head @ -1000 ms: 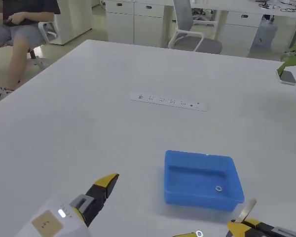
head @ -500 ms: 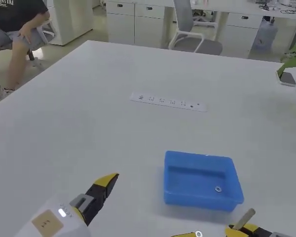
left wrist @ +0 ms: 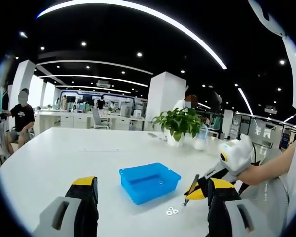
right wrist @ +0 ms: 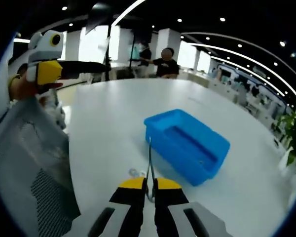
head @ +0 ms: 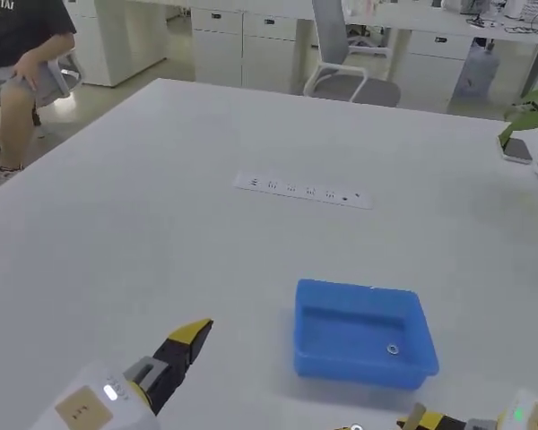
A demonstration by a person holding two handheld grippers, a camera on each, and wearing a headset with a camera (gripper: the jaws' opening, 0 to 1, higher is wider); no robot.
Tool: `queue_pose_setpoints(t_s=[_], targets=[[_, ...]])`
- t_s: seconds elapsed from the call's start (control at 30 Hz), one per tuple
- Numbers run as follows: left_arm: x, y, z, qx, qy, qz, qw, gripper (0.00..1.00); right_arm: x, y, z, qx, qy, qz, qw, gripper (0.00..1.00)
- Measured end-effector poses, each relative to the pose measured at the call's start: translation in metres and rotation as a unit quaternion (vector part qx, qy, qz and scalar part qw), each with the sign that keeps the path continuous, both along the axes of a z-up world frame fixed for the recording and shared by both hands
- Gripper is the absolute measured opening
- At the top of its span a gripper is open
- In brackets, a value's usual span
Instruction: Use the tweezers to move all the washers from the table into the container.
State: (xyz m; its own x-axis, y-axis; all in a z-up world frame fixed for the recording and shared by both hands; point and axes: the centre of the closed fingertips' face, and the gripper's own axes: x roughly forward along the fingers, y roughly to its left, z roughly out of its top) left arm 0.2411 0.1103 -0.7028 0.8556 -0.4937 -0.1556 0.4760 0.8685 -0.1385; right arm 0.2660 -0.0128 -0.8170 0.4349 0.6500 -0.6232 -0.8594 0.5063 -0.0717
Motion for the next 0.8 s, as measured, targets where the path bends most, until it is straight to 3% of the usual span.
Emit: queue_pose_setpoints(t_s=[0.13,0.27,0.33,0.4,0.43,0.5,0.57,0.8], targets=[[0.0,-0.001,0.0,0.001,0.001,-0.001,1.0,0.94,0.003,-0.003,0.004,0.018,0.022,-0.024,0.9993,0.03],[-0.001,-0.001,0.0,0.003,0.0,-0.003,1.0,0.94,0.012,0.001,0.031,0.076,0.028,-0.048,0.9956,0.03],[-0.001,-0.001,0.001,0.003,-0.001,-0.003,1.0,0.93,0.019,0.001,0.044,0.107,0.038,-0.068,0.9912,0.03],[-0.001,-0.001,0.001,0.002,-0.002,-0.003,1.0,0.93,0.03,0.0,0.06,0.151,0.043,-0.091,0.9834,0.03],[-0.001,-0.001,0.002,0.001,-0.002,-0.002,1.0,0.93,0.036,-0.003,0.067,0.181,0.055,-0.107,0.9762,0.03],[-0.001,0.0,0.003,-0.001,-0.004,0.001,1.0,0.93,0.046,-0.008,0.073,0.207,0.065,-0.125,0.9681,0.03],[-0.001,0.002,0.004,-0.004,-0.006,0.004,1.0,0.93,0.051,-0.01,0.078,0.218,0.068,-0.138,0.9639,0.03],[0.0,0.005,0.005,-0.008,-0.008,0.012,0.9999,0.93,0.066,-0.013,0.088,0.215,0.062,-0.144,0.964,0.03]])
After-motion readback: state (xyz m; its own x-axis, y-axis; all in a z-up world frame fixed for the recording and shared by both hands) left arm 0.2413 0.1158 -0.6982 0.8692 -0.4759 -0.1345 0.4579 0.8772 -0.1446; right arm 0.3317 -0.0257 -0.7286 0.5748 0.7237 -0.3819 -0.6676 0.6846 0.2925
